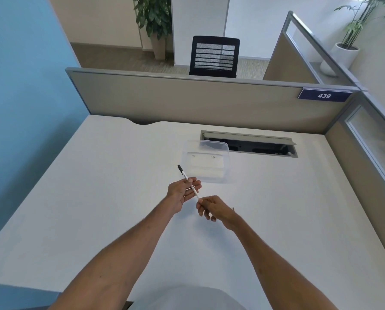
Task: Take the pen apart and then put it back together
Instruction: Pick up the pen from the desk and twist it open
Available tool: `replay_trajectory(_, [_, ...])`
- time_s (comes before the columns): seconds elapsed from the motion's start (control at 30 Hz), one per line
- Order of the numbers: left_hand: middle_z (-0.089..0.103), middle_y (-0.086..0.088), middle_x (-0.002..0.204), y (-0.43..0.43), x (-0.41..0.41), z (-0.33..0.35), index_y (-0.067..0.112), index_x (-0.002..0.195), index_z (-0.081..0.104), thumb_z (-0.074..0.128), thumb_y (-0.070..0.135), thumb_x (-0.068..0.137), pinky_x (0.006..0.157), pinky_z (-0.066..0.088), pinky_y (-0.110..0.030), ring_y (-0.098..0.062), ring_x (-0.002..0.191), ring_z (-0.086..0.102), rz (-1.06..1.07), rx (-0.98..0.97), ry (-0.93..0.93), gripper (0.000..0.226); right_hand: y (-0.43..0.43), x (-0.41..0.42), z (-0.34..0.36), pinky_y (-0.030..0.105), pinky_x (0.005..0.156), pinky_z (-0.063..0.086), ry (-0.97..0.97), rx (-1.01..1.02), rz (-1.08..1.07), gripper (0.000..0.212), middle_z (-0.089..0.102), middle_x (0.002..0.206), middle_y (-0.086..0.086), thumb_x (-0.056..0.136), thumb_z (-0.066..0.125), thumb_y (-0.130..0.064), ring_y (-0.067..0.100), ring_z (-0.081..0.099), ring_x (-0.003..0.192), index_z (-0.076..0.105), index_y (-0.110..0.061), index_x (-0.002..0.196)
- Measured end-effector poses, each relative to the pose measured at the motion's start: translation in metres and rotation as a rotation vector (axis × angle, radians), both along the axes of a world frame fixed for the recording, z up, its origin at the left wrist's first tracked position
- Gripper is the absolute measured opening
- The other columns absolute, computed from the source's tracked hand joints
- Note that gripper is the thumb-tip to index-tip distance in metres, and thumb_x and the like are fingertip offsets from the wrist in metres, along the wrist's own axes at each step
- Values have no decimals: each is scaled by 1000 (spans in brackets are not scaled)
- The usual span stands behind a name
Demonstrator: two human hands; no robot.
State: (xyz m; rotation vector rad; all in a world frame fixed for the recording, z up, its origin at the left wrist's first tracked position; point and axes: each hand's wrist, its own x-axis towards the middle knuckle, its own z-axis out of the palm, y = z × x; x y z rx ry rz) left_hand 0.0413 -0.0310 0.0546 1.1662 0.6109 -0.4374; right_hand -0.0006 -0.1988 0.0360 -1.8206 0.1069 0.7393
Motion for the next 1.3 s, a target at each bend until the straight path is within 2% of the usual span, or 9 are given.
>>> replay_trajectory(0.27, [67,-21,152,9,-5,5,-5,153,59,42,9,118,130,43,-48,-38,148,62,-55,-151,-4,41,-4,4,2,32,73,46,416,478,-104,54,78,112,7,119,37,-29,18,61,81,68,6,145])
replay_trajectory(0.37, [66,-22,154,9,-4,5,-7,154,56,40,8,118,130,44,-48,-38,149,61,-61,-161,-10,42,1,3,1,30,72,47,404,461,-79,46,77,103,5,120,38,-29,17,62,78,75,-2,128])
replay_trajectory(0.5, [65,-24,154,8,4,4,-8,154,55,42,7,118,126,47,-49,-42,147,61,-8,-127,-1,41,3,7,3,27,59,38,206,230,-113,41,60,75,1,120,45,-34,16,56,62,68,-14,94])
replay_trajectory(0.63, [69,-25,149,9,8,2,-9,150,59,54,5,113,121,52,-47,-41,143,66,34,-66,26,39,6,10,3,24,54,35,-57,-28,12,43,64,71,2,119,49,-32,13,53,55,71,-9,90])
replay_trajectory(0.73, [71,-23,147,11,10,2,-6,147,64,57,7,112,122,52,-46,-39,140,68,38,-51,14,38,13,15,-1,30,62,46,-192,-186,10,42,81,88,20,116,55,-25,20,56,59,81,3,99])
replay_trajectory(0.83, [71,-19,148,11,7,4,-1,149,64,51,10,115,126,49,-47,-36,142,67,15,-77,-3,38,14,15,1,25,54,42,-116,-68,-12,41,85,108,20,116,55,-30,25,63,68,81,2,113])
replay_trajectory(0.97, [70,-19,150,12,3,3,0,152,62,45,11,118,127,47,-50,-37,143,66,-4,-104,-6,40,13,13,2,27,62,49,139,112,-102,59,85,116,16,120,38,-43,20,71,71,79,-1,124])
replay_trajectory(1.13, [70,-24,148,9,-3,1,3,155,58,42,17,119,126,48,-50,-40,144,65,-10,-167,5,41,15,10,4,30,66,49,253,226,-135,45,80,97,5,116,37,-28,19,69,74,77,-6,114])
replay_trajectory(1.3, [66,-27,151,5,-3,1,2,159,49,44,12,118,129,44,-51,-40,147,62,-49,-205,-4,42,13,11,5,31,68,49,294,296,-221,41,76,88,3,120,36,-29,18,67,72,69,-9,107])
